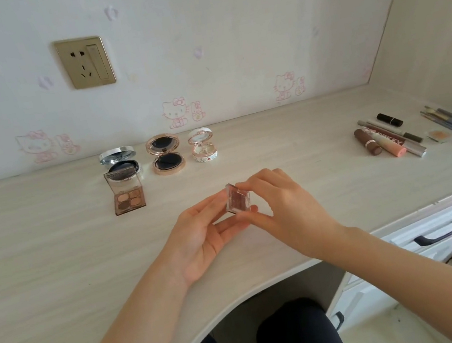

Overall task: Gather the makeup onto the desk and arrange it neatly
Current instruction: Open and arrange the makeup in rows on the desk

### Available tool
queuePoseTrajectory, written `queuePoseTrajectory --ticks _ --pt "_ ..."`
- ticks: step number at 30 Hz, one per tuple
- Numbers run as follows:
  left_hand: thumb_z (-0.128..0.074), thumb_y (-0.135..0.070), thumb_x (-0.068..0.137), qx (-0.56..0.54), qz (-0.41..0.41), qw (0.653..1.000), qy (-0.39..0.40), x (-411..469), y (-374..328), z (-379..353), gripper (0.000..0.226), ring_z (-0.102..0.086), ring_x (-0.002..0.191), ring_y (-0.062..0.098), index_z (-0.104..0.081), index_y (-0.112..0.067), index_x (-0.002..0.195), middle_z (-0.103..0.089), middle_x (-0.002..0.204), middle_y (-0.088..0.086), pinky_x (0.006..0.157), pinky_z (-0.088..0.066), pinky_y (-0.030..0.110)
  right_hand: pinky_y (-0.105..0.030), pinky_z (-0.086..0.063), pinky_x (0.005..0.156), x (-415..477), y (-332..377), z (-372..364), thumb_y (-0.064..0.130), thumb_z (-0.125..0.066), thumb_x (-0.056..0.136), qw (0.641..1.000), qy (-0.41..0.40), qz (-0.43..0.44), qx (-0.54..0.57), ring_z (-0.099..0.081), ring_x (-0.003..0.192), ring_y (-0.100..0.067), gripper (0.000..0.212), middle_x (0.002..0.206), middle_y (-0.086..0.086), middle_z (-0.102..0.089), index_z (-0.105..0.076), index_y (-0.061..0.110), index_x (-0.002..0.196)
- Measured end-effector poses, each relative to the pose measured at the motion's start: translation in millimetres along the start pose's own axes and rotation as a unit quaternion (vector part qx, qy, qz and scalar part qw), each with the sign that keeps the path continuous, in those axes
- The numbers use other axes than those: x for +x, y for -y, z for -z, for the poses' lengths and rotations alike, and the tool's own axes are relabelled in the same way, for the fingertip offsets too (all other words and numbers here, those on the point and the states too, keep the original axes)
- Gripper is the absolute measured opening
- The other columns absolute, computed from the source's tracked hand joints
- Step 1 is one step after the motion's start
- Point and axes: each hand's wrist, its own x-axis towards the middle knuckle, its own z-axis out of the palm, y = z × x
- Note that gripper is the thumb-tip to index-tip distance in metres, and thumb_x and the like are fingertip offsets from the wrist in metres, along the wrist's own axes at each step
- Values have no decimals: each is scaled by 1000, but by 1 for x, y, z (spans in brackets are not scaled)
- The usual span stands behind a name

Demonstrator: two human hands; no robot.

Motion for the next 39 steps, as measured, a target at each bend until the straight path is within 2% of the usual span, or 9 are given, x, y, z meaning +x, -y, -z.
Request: queuePoseTrajectory --ticks 4,7,13,19,25,29,31,33,39 --pt "-57 -17 87 -4 -1 1000 -3 0 -1 0 35 -64 105 41 -64 4 114 -64 116 25 88 -56 41 -38 -53 76 2 -1 -1 45 -48 88 1000 7 17 -17 -57 92 -23 50 104 -3 -63 -63 11 121" --pt "-57 -16 89 -1 -4 1000 -6 0 -1 1 35 -64 105 41 -63 4 117 -64 118 25 85 -56 40 -39 -53 78 2 -4 -1 39 -56 89 999 19 27 -11 -58 95 -24 46 107 -4 -64 -62 11 124" --pt "-60 -14 85 2 -10 1000 -17 0 -3 1 30 -67 99 39 -67 3 109 -67 110 23 82 -57 39 -27 -48 85 5 -5 2 28 -63 89 998 44 28 25 -56 100 -20 43 111 -3 -62 -59 11 128" --pt "-60 -13 86 -11 -11 1000 -9 -2 -3 0 32 -63 107 40 -65 3 113 -66 113 23 84 -57 40 -10 -43 88 8 -4 7 25 -62 91 992 64 -5 109 -54 98 -1 41 116 5 -60 -58 18 131" --pt "-63 -10 80 -22 -32 999 -28 -1 -2 0 36 -66 100 37 -65 2 113 -66 115 23 82 -57 38 -15 -46 90 9 1 6 24 -61 92 991 77 -19 111 -56 105 -2 40 119 8 -59 -55 21 131" --pt "-66 -5 75 -1 -55 997 -55 1 1 1 37 -65 103 41 -66 2 112 -67 110 24 87 -56 40 -17 -49 85 15 12 12 49 -69 79 977 104 -121 141 -59 101 1 62 125 16 -54 -50 27 134" --pt "-66 -4 76 8 -62 997 -54 1 2 1 38 -63 106 41 -66 3 113 -66 112 25 92 -53 43 -14 -49 79 21 14 14 50 -72 76 966 103 -166 168 -62 92 2 57 119 17 -57 -56 29 126" --pt "-66 -4 74 17 -68 996 -57 1 1 1 33 -65 105 40 -69 1 107 -68 109 24 89 -55 41 -21 -53 79 24 14 14 46 -75 73 952 104 -200 206 -66 86 0 45 108 17 -64 -64 34 115" --pt "-67 -4 70 43 -99 993 -54 -1 1 1 24 -69 95 33 -75 -4 93 -72 101 19 81 -58 36 -33 -57 83 26 12 15 33 -81 70 910 119 -246 313 -69 86 -3 36 98 10 -70 -69 36 105"
